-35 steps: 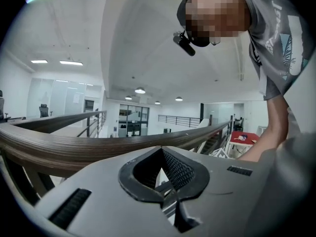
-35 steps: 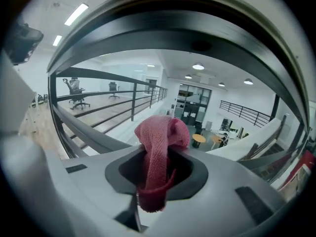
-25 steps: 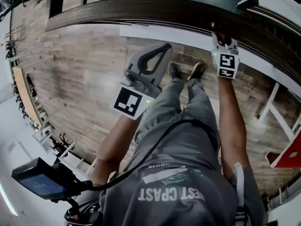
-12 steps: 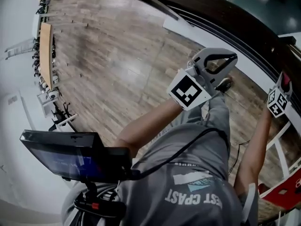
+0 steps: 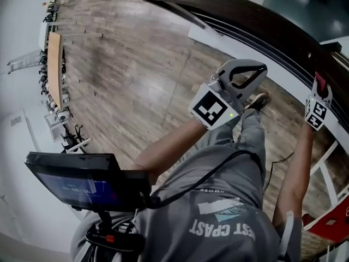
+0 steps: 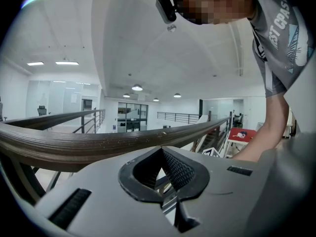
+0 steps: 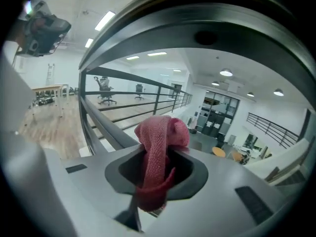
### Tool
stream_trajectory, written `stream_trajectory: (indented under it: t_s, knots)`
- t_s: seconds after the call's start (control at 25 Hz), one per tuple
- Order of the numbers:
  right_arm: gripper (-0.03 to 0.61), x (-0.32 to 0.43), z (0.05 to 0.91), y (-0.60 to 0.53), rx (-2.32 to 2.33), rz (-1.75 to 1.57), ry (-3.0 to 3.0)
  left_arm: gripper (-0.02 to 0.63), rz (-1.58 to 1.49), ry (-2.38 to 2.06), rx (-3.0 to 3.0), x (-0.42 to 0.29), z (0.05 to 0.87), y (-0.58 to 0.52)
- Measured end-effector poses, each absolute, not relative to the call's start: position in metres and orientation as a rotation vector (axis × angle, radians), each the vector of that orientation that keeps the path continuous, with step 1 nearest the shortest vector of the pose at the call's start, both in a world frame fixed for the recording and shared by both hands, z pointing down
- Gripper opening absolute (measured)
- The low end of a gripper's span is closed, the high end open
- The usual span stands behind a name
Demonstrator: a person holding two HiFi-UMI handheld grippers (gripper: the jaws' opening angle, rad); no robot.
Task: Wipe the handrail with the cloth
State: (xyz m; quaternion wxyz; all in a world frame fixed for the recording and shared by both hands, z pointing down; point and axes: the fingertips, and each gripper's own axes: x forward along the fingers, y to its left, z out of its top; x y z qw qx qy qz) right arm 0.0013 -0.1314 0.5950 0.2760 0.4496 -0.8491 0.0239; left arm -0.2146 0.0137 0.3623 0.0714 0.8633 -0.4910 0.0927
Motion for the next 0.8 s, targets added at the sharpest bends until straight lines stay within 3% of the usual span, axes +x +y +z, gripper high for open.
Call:
stream_trajectory:
  t_s: [0.28, 0.64, 0.8]
  knots:
    - [0.081, 0.128, 0.59, -0.155, 1.595, 0.212, -1.983, 0.006, 0.256, -1.466, 2.599, -0.227, 0.361, 0.011]
    - [0.081, -0.056, 0.582, -0.122, 1.167, 0.075, -2.322, 0.006, 0.263, -1.421, 2.621, -0.223, 0.362, 0.013]
    - [0.081, -0.027, 0.587, -0.119, 1.226, 0.076, -2.29, 0.006, 0.213, -1.402, 2.671, -0.215, 0.36, 0.02]
